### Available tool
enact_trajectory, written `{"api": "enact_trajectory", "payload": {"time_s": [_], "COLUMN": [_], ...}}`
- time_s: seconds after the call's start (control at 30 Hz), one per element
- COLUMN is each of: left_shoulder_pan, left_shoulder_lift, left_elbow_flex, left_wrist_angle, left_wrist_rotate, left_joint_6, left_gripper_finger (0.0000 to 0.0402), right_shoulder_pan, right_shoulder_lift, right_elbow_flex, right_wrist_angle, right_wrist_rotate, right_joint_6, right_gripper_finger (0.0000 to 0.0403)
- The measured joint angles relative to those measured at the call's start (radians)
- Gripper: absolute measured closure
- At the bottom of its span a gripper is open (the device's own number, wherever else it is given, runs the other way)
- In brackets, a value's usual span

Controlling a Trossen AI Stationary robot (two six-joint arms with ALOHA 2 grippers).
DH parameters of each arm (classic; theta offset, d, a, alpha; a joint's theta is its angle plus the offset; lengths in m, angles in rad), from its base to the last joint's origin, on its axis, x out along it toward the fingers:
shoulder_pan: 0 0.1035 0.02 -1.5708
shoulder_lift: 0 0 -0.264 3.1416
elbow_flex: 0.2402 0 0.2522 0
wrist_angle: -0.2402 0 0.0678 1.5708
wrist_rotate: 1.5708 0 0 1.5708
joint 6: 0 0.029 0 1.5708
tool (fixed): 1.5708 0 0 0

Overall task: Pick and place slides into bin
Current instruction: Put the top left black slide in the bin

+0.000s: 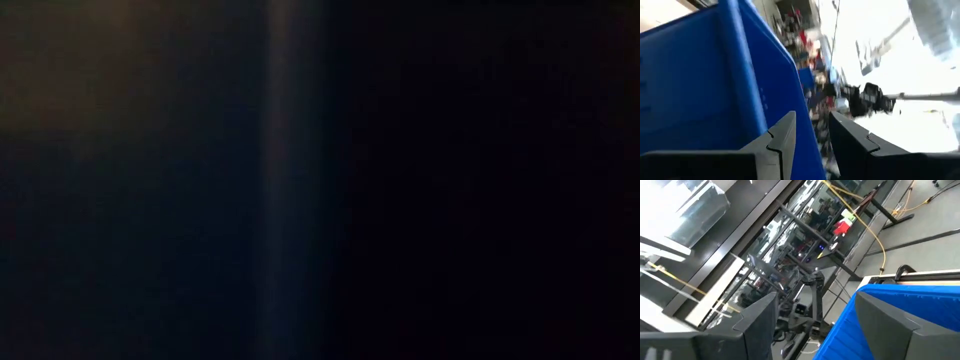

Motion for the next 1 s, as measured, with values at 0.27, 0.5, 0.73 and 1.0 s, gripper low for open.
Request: {"api": "enact_trajectory", "payload": {"time_s": [0.27,0.5,0.73,1.0], "left_shoulder_pan": [0.243,0.386,0.534,0.652], "left_shoulder_lift": [0.017,0.026,0.092,0.236], "left_elbow_flex": [-0.098,-0.097,-0.097,-0.098], "left_wrist_angle": [0.285,0.308,0.281,0.115], "left_wrist_rotate": [0.014,0.011,0.185,0.469], "left_joint_6": [-0.002,0.077,-0.019,-0.317], "left_gripper_finger": [0.0294,0.0294,0.0294,0.0262], "right_shoulder_pan": [0.0,0.0,0.0,0.0], "right_shoulder_lift": [0.0,0.0,0.0,0.001], "right_elbow_flex": [0.0,0.0,0.0,0.0], "right_wrist_angle": [-0.002,-0.001,0.001,0.013], "right_wrist_rotate": [-0.011,-0.013,-0.011,-0.111], "right_joint_6": [0.0,0.003,0.0,0.001], "right_gripper_finger": [0.0148,0.0148,0.0148,0.0148]}}
